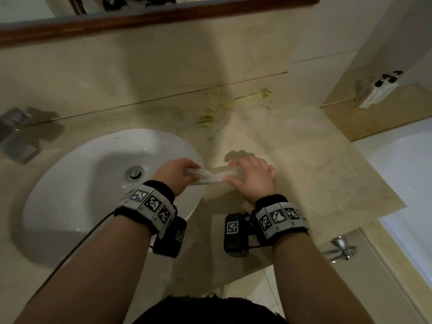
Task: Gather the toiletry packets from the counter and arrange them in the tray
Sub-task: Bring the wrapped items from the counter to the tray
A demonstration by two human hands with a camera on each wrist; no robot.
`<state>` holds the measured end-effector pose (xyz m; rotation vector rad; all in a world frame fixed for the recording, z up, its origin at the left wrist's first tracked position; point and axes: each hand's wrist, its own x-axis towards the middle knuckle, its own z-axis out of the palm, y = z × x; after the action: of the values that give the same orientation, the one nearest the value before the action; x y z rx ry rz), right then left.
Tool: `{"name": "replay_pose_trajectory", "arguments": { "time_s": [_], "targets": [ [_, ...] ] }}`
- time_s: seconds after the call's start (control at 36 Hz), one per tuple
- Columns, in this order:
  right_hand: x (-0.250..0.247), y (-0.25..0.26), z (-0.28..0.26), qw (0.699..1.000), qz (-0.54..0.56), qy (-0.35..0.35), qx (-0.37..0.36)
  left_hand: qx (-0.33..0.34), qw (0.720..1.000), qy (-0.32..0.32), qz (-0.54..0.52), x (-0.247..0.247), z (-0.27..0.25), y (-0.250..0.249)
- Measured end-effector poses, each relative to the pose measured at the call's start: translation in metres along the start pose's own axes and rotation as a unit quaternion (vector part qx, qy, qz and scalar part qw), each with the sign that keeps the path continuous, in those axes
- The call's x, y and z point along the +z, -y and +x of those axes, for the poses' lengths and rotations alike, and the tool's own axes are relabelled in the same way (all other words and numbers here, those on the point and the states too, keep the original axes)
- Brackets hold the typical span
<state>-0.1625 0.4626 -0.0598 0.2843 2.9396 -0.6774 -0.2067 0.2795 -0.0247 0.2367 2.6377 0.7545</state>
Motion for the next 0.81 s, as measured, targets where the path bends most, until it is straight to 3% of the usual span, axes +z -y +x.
{"name": "replay_pose_trajectory", "arguments": {
  "time_s": [0.14,0.22,0.33,0.56,0.81],
  "targets": [
    [-0.006,-0.021,-0.004,0.991,0.049,-0.013,0.126,-0.006,0.999,-0.039,-0.017,-0.002,-0.003,0.005],
    [-0.002,-0.025,-0.003,0.987,0.082,-0.020,0.133,-0.002,0.998,-0.057,-0.032,-0.004,-0.005,0.009],
    [0.000,-0.019,-0.004,0.967,0.206,-0.016,0.146,-0.010,0.996,-0.064,-0.055,-0.012,-0.009,0.022],
    [0.000,0.011,-0.004,0.954,0.271,-0.048,0.117,-0.018,0.989,-0.094,-0.111,-0.030,-0.026,0.052],
    [0.010,0.076,-0.007,0.954,0.293,-0.026,0.060,-0.037,0.982,-0.134,-0.130,-0.071,-0.060,0.099]
  ]
}}
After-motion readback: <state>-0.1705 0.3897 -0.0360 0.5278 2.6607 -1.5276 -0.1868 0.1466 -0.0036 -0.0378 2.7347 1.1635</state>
